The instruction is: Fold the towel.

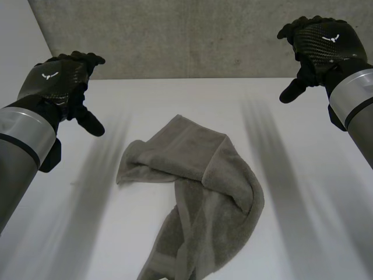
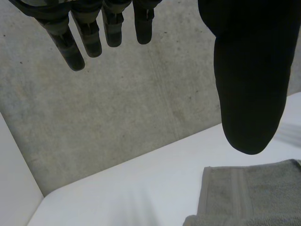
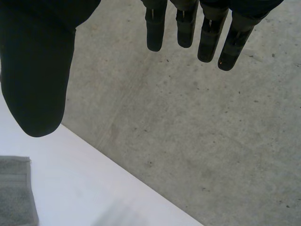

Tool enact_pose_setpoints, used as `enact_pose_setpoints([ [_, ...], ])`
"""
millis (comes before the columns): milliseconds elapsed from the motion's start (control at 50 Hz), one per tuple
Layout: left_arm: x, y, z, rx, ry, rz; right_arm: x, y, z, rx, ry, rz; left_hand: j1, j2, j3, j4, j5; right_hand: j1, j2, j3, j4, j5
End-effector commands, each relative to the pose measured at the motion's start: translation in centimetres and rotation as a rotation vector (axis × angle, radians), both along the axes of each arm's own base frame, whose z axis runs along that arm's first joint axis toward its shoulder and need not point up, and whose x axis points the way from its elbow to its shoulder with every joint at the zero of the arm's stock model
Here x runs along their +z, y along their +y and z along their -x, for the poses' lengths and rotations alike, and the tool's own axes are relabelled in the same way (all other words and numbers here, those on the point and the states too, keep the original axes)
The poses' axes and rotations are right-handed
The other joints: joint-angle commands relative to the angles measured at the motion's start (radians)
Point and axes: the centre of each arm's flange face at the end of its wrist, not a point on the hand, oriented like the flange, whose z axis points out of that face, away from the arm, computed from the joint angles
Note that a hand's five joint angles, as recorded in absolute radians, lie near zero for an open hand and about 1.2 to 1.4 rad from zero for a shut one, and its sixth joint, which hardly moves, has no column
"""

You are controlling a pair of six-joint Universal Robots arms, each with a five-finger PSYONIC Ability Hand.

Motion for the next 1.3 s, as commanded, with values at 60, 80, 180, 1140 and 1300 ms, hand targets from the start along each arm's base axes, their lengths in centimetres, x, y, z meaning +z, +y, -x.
enact_pose_setpoints([
  [60,-2.4,-1.0,0.9,-0.017,-0.033,-0.054,-2.0,-0.2,-0.2,0.007,0.181,-0.07,0.027,0.037,0.036,0.035,0.0,-0.071,-0.061,-0.04,-0.059,-0.054],
  [80,-2.4,-1.0,0.9,-0.017,-0.033,-0.054,-2.0,-0.2,-0.2,0.007,0.181,-0.07,0.027,0.037,0.036,0.035,0.0,-0.071,-0.061,-0.04,-0.059,-0.054],
  [180,-5.1,-1.8,2.2,-0.09,-0.084,-0.101,-4.0,0.1,-0.2,0.025,0.237,-0.208,0.03,0.04,0.039,0.038,0.003,-0.071,-0.061,-0.04,-0.059,-0.054],
  [1140,-18.8,-4.5,4.5,-0.248,-0.537,-0.121,-17.8,10.6,-3.8,0.584,0.39,-0.393,0.362,0.372,0.37,0.37,0.335,0.004,0.014,0.035,0.016,0.021],
  [1300,-19.4,-5.3,4.9,-0.248,-0.552,-0.095,-17.8,10.6,-3.8,0.584,0.391,-0.392,0.529,0.539,0.538,0.537,0.502,0.001,0.011,0.032,0.013,0.018],
])
